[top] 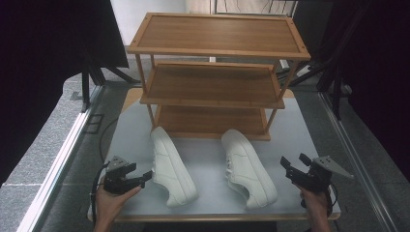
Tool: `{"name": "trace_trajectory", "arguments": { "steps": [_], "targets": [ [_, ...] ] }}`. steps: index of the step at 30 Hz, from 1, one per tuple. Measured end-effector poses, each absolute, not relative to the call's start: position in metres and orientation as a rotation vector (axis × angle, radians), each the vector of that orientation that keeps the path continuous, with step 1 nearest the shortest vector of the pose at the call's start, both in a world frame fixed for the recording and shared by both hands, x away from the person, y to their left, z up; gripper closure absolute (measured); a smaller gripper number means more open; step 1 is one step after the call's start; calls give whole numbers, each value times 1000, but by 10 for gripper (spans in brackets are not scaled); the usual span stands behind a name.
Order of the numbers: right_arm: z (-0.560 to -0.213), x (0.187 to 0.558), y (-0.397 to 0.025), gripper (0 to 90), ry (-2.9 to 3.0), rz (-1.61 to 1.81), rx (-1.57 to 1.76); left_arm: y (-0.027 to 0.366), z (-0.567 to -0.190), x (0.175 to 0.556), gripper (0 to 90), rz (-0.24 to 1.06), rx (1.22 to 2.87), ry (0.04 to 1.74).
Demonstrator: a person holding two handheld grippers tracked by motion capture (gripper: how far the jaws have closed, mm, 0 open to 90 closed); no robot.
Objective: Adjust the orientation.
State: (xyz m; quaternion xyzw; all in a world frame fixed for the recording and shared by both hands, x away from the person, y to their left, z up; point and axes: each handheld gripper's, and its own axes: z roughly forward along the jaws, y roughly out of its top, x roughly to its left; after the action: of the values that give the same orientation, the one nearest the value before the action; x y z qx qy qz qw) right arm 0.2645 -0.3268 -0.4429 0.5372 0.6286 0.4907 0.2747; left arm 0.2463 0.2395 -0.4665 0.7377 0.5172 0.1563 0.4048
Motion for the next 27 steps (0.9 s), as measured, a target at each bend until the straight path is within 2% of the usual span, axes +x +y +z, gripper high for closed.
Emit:
{"name": "trace_trajectory", "arguments": {
  "steps": [2, 16, 23, 27],
  "targets": [
    [-443, 265, -326, 218, 1694, 1319, 1441, 241, -466, 245, 201, 398, 1857, 1306],
    [-444, 262, -336, 224, 1667, 1318, 1476, 247, -455, 234, 194, 462, 1825, 1272],
    [-454, 265, -346, 227, 1662, 1329, 1529, 239, -452, 232, 204, 467, 1822, 1257],
    [-457, 267, -342, 227, 1693, 1346, 1516, 230, -444, 222, 240, 486, 1806, 1233]
  ]
}}
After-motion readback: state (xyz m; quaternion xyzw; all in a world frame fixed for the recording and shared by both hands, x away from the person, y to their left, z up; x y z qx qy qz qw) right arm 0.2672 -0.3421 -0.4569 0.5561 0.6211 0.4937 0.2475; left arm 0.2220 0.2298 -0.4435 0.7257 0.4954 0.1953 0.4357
